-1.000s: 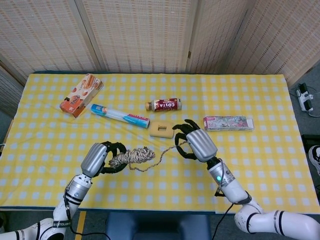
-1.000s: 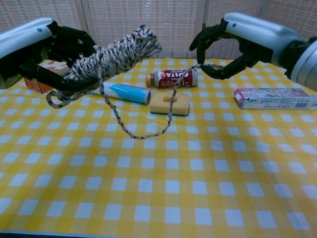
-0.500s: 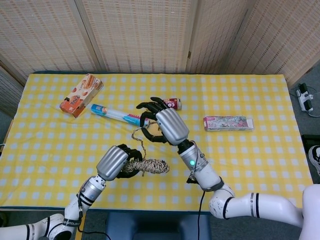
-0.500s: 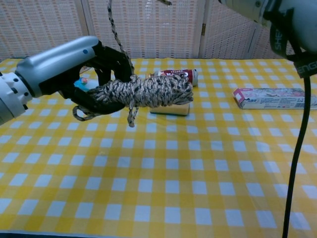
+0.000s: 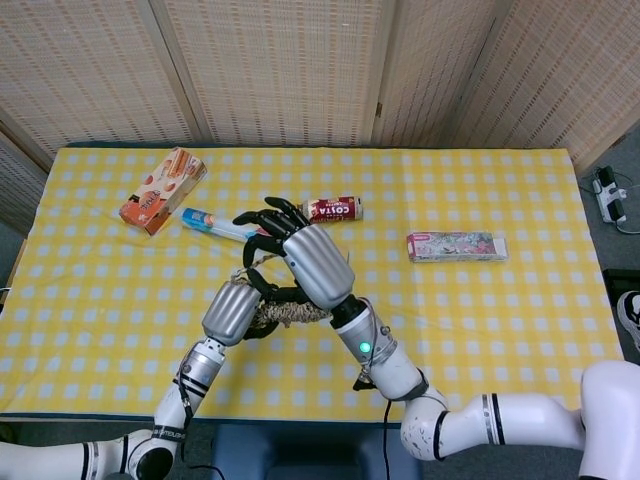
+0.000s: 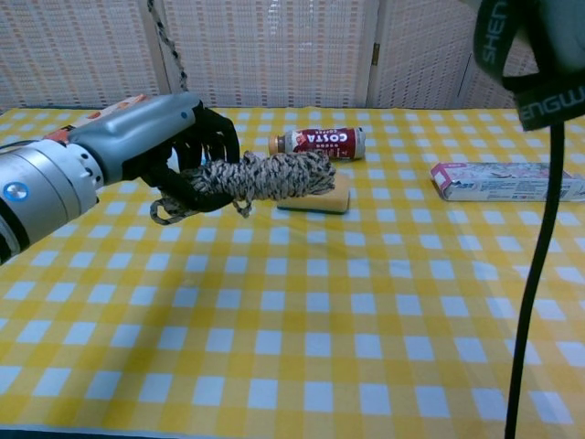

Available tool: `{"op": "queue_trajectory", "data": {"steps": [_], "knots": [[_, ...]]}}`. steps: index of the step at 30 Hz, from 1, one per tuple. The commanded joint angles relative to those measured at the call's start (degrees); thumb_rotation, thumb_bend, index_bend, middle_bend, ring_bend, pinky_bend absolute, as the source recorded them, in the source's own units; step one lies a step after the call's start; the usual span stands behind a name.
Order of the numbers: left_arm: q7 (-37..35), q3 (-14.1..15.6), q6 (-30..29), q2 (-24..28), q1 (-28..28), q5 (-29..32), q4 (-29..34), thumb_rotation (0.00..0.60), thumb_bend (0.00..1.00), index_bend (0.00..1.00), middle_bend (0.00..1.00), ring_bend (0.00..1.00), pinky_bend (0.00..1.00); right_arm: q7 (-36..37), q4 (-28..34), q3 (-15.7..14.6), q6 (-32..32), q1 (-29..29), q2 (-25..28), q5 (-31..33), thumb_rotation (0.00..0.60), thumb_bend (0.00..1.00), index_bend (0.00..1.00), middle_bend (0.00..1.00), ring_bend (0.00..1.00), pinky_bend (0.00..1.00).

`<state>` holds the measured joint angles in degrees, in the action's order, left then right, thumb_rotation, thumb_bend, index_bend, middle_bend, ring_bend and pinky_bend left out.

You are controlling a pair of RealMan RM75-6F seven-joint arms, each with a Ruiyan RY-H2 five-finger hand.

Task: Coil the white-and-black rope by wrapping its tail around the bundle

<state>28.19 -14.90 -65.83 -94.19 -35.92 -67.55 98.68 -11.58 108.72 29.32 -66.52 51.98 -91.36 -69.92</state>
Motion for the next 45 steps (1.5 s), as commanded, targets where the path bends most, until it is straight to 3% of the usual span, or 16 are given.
{"op": "queue_trajectory", "data": {"steps": [1,7,19,24,31,38,45], "knots": [[-0.05,-1.19,-1.65,-1.07,0.42,2.61,-0.55,0.600,0.75,0.78,0.75,0.66,0.53,0.83,1.05,-0.79,-0.68,-0.76,0.90,-0.96,0.600,0.62,0.67,0.28,0.24,0.12],[-2.46,-2.10,-2.84,-0.49,1.30,5.70,-0.80,0.600,0.75,0.78,0.75,0.67,0.54,4.38,2.07,-2.16,-5.26,-3.52,1.78,-5.22,0.600,0.62,0.67,0.28,0.24,0.12],[-9.08,-0.32,-4.71,1.71,3.87,4.10,-1.59,0.600,0.75,0.78,0.75,0.67,0.54,9.52,2.02,-2.31,-8.06,-7.71,5.77,-4.27,0.600,0.62,0.67,0.28,0.24,0.12],[-8.31,-0.72,-4.54,1.49,3.56,5.91,-2.15,0.600,0.75,0.78,0.75,0.67,0.54,13.55,2.90,-5.16,-5.96,-8.78,7.83,-6.78,0.600,0.62,0.67,0.28,0.24,0.12],[-7.74,-1.80,-4.11,0.03,2.28,7.98,-1.84,0.600,0.75,0.78,0.75,0.67,0.54,11.09,1.44,-7.84,-3.21,-6.82,5.72,-8.40,0.600,0.62,0.67,0.28,0.24,0.12],[-9.57,-6.75,-5.26,-2.04,1.16,13.18,-1.06,0.600,0.75,0.78,0.76,0.68,0.57,8.09,-0.16,-12.53,-3.55,-6.65,2.51,-12.74,0.600,0.62,0.67,0.28,0.23,0.11],[-14.12,-9.28,-2.93,0.11,1.38,16.94,0.14,0.600,0.75,0.78,0.76,0.69,0.59,10.72,-2.76,-17.01,-5.72,-9.04,2.51,-18.02,0.600,0.63,0.67,0.28,0.23,0.11]]}}
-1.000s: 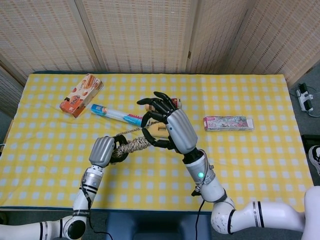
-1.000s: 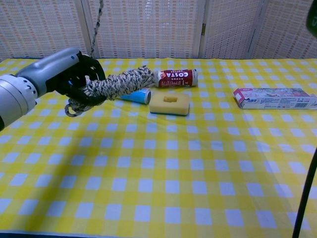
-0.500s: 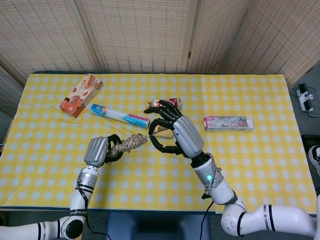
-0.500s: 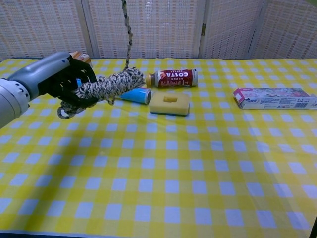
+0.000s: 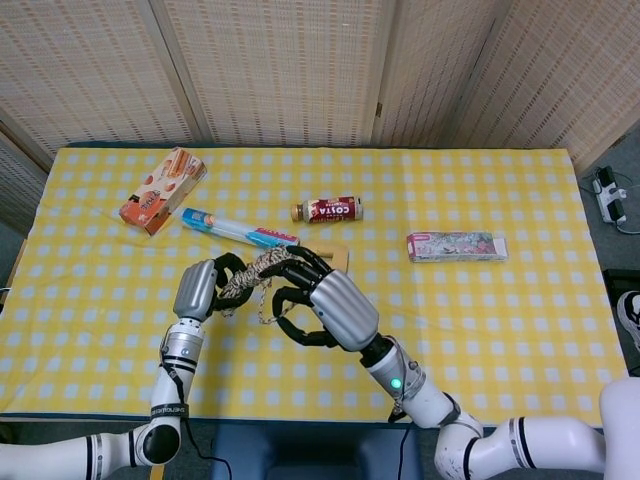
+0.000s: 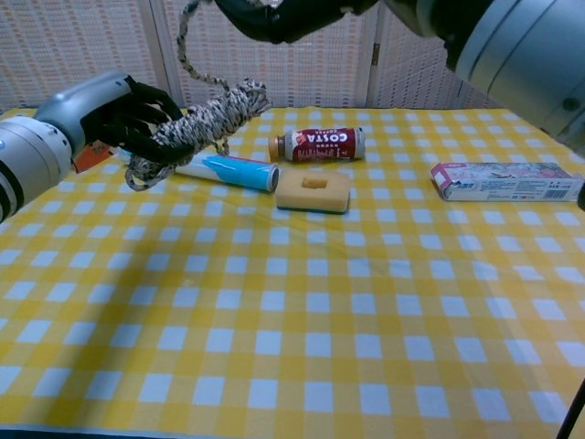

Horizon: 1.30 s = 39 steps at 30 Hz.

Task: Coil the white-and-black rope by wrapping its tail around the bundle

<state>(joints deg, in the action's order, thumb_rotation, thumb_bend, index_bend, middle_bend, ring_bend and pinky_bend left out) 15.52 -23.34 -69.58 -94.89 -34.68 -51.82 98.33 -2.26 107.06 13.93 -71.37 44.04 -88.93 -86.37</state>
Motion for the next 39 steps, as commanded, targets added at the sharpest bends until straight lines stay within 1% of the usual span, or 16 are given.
{"op": "queue_trajectory", "data": {"steps": [1,5,8,12,16,21,26,31,39], "knots": [[-2.47,-1.24,1.31,1.14,0.27,1.90,0.88,0.600,0.75,0.78,0.76,0.69,0.59,1.83,-1.54,-2.22,-1.05,-1.47,0.21,-2.01,0.600,0.63,0.67,0.28,0.23,0.11],[-8.77,-3.68,4.31,3.26,1.20,4.94,3.22,0.600,0.75,0.78,0.76,0.69,0.59,4.76,-4.23,-4.74,-1.58,-3.37,0.81,-2.79,0.600,0.63,0.67,0.29,0.23,0.11],[-12.55,-4.98,5.88,4.94,1.82,5.83,4.54,0.600,0.75,0.78,0.76,0.69,0.60,6.83,-6.60,-6.03,-2.16,-4.73,1.02,-2.98,0.600,0.63,0.67,0.29,0.22,0.11],[-17.26,-6.24,6.80,6.34,2.71,6.02,6.07,0.600,0.75,0.78,0.76,0.69,0.60,9.20,-9.25,-7.03,-2.30,-6.20,1.06,-2.24,0.600,0.63,0.67,0.28,0.22,0.11],[-23.38,-7.48,9.70,8.38,3.81,5.91,8.04,0.600,0.75,0.78,0.76,0.69,0.60,11.27,-11.76,-7.12,-1.56,-7.00,0.63,-0.75,0.600,0.63,0.67,0.28,0.22,0.11],[-27.25,-6.65,10.16,9.82,4.84,1.70,9.24,0.600,0.75,0.78,0.76,0.69,0.60,13.07,-15.15,-6.56,0.55,-7.20,-0.05,1.56,0.600,0.64,0.67,0.30,0.22,0.11],[-30.41,-6.03,8.41,10.05,5.71,-2.34,10.30,0.600,0.75,0.78,0.76,0.69,0.60,14.67,-18.68,-5.41,3.19,-7.00,-0.86,4.49,0.600,0.64,0.67,0.31,0.23,0.11],[-34.37,-5.90,8.05,10.68,6.30,-5.37,11.40,0.600,0.75,0.78,0.76,0.69,0.59,15.95,-22.07,-4.55,5.58,-6.89,-1.81,7.01,0.600,0.64,0.67,0.32,0.23,0.11],[-40.52,-4.29,9.02,12.39,6.79,-11.89,13.02,0.600,0.75,0.78,0.76,0.69,0.59,15.94,-26.40,-3.08,9.51,-5.88,-3.60,10.17,0.600,0.64,0.67,0.32,0.23,0.11]]}}
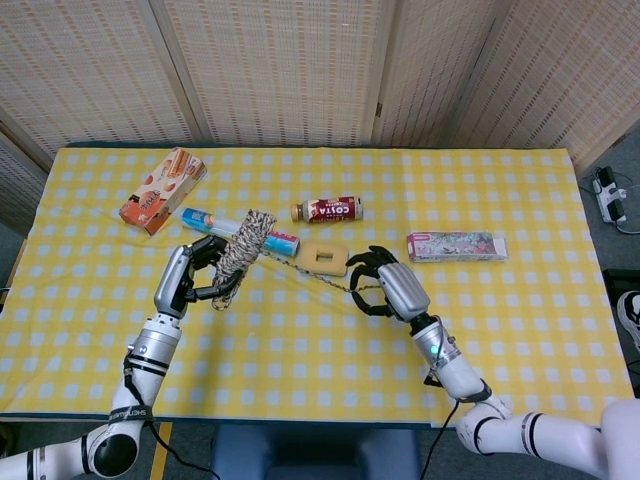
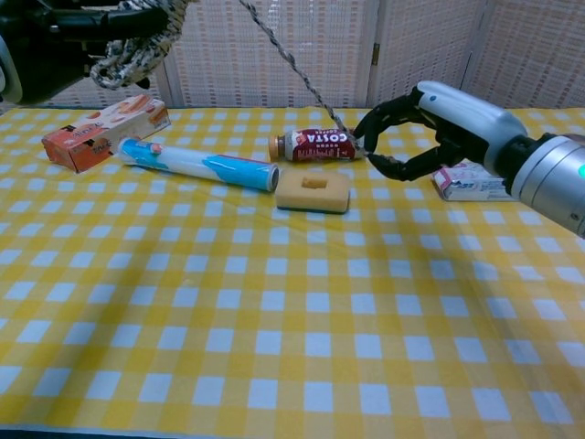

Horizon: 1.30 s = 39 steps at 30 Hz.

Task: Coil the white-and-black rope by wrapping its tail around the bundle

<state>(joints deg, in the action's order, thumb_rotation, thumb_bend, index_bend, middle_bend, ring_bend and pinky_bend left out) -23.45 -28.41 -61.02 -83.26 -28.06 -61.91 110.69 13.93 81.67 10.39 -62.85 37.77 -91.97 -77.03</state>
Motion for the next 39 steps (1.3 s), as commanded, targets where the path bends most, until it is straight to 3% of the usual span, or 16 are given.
{"op": "queue_trajectory", "data": {"steps": [1,5,13,23,39], "knots": [[-2.09,1.00,0.60,0.96,0.18,-2.36,0.81,0.600,0.75,0.78,0.76,0.69,0.59,-0.46,-1.45,0.59,1.33,0.50,-0.75,1.12,0.600,0.64,0.67,0.33,0.23,0.11],[-3.56,1.72,1.18,1.55,0.08,-4.22,0.88,0.600,0.75,0.78,0.76,0.69,0.58,-0.69,-2.30,0.98,2.05,0.68,-1.23,1.85,0.600,0.64,0.67,0.33,0.23,0.11],[-6.61,6.10,3.76,3.30,-1.38,-13.15,-2.07,0.600,0.75,0.78,0.76,0.68,0.57,-0.31,-1.41,3.27,3.15,1.77,-1.51,2.68,0.600,0.64,0.67,0.33,0.23,0.11],[-2.31,9.97,3.67,2.88,-3.77,-16.60,-4.89,0.600,0.75,0.78,0.76,0.67,0.55,-3.37,4.48,6.60,4.39,3.89,-0.49,4.72,0.600,0.64,0.67,0.33,0.23,0.11],[20.28,14.85,-0.30,-2.42,-7.00,-18.10,-9.87,0.600,0.75,0.78,0.76,0.67,0.52,-13.39,12.94,14.39,1.96,8.61,-2.93,14.36,0.600,0.64,0.67,0.33,0.23,0.11]]}}
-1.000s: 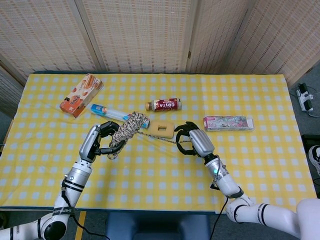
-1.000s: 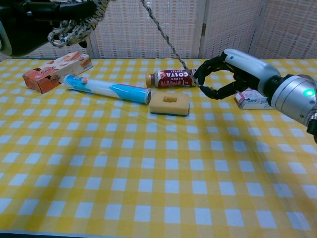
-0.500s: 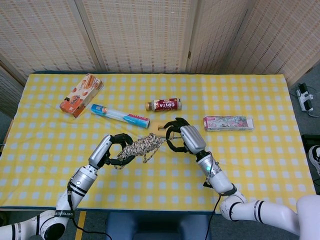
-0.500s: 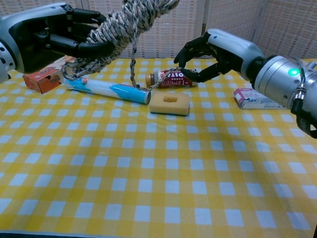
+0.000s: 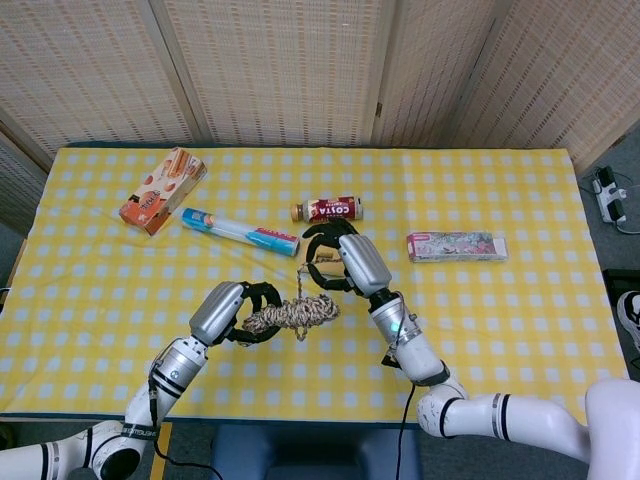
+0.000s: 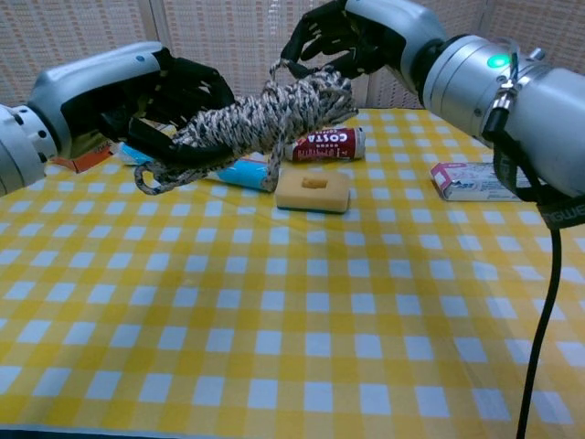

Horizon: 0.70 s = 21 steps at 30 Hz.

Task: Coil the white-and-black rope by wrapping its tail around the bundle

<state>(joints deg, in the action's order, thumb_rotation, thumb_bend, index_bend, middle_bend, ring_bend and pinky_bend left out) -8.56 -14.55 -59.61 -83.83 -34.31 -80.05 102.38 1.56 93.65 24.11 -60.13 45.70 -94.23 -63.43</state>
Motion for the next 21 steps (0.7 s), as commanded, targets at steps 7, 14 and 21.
{"op": "queue_trajectory", "data": {"steps": [7,14,21], "knots": [[17.40,0.85,-4.76,-5.23,-1.00,4.69,-2.74,0.600,0.75,0.78,0.76,0.67,0.52,-2.94,3.19,0.45,-3.73,1.24,-2.59,-0.23,0.600,0.64,0.67,0.33,0.23,0.11],[26.37,-0.29,-7.07,-6.94,-1.05,12.30,-1.64,0.600,0.75,0.78,0.77,0.67,0.53,-5.09,4.30,-1.57,-7.40,0.88,-3.98,-4.55,0.600,0.64,0.67,0.33,0.23,0.11],[29.03,-2.26,-9.30,-8.13,-1.04,18.29,-1.44,0.600,0.75,0.78,0.79,0.68,0.53,-7.21,3.47,-5.58,-10.99,-0.40,-5.12,-10.85,0.600,0.64,0.67,0.31,0.23,0.11]]}}
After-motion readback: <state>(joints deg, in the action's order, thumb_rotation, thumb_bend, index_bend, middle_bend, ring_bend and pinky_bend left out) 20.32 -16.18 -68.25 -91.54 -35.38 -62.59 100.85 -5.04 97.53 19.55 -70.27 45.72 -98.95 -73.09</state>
